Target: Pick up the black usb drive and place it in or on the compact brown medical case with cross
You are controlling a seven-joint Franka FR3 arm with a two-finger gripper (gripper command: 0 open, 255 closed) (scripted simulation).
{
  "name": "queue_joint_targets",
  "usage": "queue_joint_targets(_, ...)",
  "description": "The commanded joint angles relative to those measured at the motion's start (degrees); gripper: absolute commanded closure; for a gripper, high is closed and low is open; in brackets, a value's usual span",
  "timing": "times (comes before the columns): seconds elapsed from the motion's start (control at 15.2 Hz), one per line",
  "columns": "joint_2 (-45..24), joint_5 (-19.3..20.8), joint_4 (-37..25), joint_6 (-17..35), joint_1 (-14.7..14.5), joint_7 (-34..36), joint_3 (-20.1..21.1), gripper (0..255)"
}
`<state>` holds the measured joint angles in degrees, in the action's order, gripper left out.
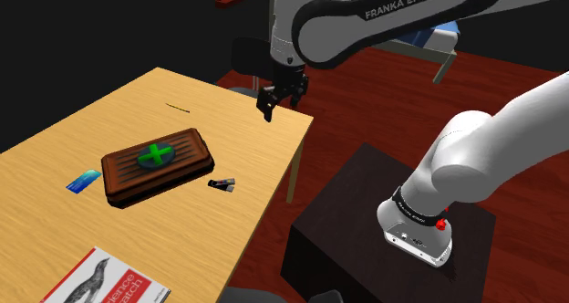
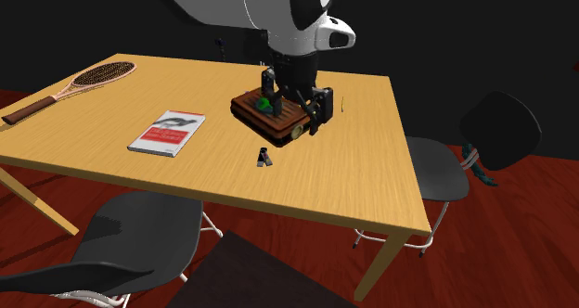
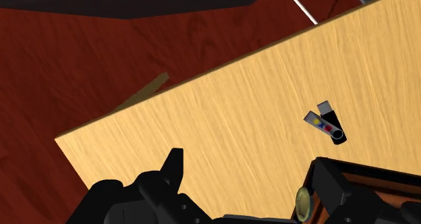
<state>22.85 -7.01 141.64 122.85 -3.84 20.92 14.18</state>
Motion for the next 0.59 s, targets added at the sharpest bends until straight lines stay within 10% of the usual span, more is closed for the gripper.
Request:
queue_joint_targets(0.0, -3.93, 0.38, -0.58, 3.15, -0.21, 1.53, 1.54, 0)
queue_joint_targets(0.53, -20.93, 6.13, -4.95, 14.01, -1.0, 9.76, 6.61, 0)
